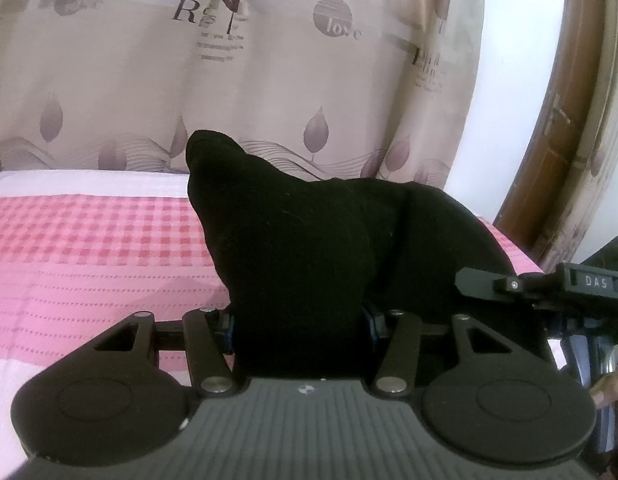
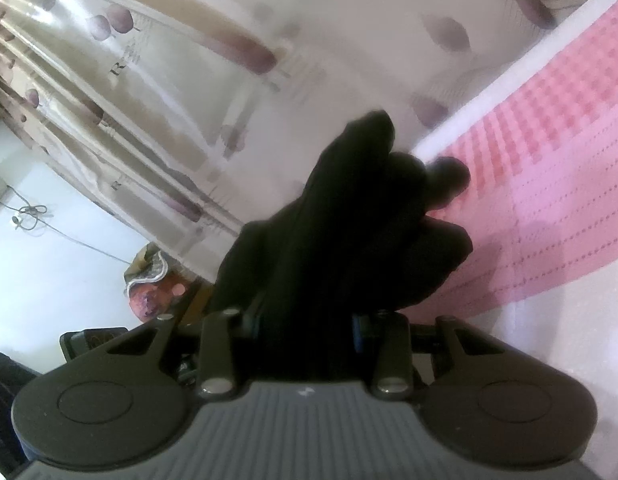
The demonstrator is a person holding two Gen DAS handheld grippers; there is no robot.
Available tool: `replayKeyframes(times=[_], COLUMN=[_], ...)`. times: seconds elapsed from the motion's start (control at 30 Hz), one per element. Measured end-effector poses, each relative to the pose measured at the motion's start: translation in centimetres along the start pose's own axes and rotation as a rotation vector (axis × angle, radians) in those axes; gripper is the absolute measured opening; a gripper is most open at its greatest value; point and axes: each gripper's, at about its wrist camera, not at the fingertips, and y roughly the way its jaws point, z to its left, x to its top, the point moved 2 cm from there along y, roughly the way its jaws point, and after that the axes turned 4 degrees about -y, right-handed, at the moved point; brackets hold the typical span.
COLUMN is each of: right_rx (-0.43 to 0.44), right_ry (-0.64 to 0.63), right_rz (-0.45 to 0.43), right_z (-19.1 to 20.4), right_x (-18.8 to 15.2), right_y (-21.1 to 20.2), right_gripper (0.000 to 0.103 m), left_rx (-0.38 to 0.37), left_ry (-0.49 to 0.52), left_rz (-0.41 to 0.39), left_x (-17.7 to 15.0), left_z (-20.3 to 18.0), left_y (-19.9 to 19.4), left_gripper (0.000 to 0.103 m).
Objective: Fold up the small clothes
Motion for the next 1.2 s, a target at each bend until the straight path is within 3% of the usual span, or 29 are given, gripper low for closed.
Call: replayKeyframes(times=[0.63,1.2], right_rx=[0.001,-0.017], right_ry=[-0.01,0.026], right_rz=[0.006,0.003], right_z=[2.2,0.7], right_x=[-2.7,-3.7], right_y=[-0.7,-1.0], right_gripper=[0.038,0.038], left_rx=[0.004,0.005], left_ry=[0.004,0.004], left_rz=[-0.011,0.02], left_x=[-1.6,-2.8], left_z=[0.3,0.6], left_y=[-2.5,-1.0], left_gripper=[0.053,0.053])
